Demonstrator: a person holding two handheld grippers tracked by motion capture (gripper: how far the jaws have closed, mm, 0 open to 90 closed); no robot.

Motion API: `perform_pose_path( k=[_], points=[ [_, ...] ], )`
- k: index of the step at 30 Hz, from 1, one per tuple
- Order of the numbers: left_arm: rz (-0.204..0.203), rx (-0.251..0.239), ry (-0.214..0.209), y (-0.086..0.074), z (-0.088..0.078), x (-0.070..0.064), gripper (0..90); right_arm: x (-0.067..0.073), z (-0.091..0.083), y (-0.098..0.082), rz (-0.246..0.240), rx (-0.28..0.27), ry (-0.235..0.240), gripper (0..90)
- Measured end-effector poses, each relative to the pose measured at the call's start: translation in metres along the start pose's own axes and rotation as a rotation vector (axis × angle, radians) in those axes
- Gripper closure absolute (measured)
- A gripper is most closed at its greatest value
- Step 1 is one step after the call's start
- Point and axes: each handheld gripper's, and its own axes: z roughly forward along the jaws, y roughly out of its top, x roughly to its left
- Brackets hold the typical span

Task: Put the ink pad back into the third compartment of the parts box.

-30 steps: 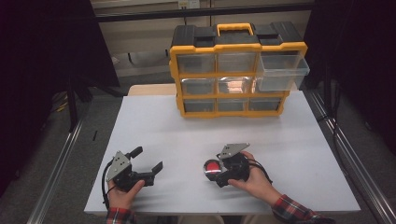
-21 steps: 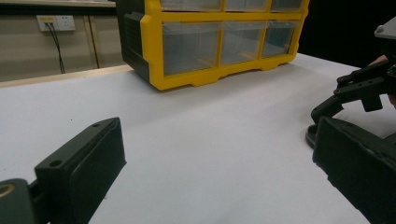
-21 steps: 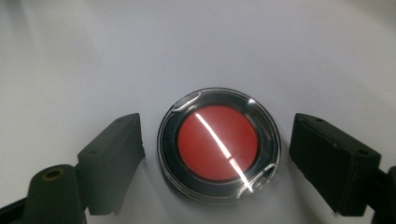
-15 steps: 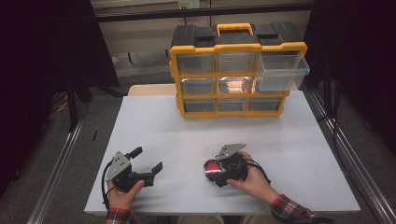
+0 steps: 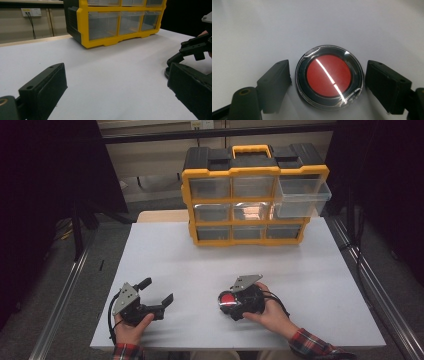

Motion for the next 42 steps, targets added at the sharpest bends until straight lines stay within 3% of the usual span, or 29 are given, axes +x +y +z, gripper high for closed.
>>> perform_pose_path(
  k=[16, 23, 33, 42],
  points=[
    [0.009, 0.001, 0.0, 0.0002, -0.0001, 0.0003, 2.3, 0.0001, -0.0005, -0.0005, -0.002, -0.005, 0.006, 23.6],
    [0.01, 0.002, -0.001, 0.0001, 0.0002, 0.0004, 2.3, -0.0001, -0.0013, -0.0011, 0.015, -0.02, 0.004, 29.8],
    [0.021, 0.009, -0.004, 0.0003, -0.0008, 0.0008, 2.3, -0.0021, -0.0027, 0.0, -0.002, -0.002, 0.017, 30.1],
    [0.006, -0.005, -0.004, 0.0007, -0.002, -0.0002, 2.2, -0.0015, -0.0031, 0.0009, -0.01, 0.007, 0.01, 30.2]
  ],
)
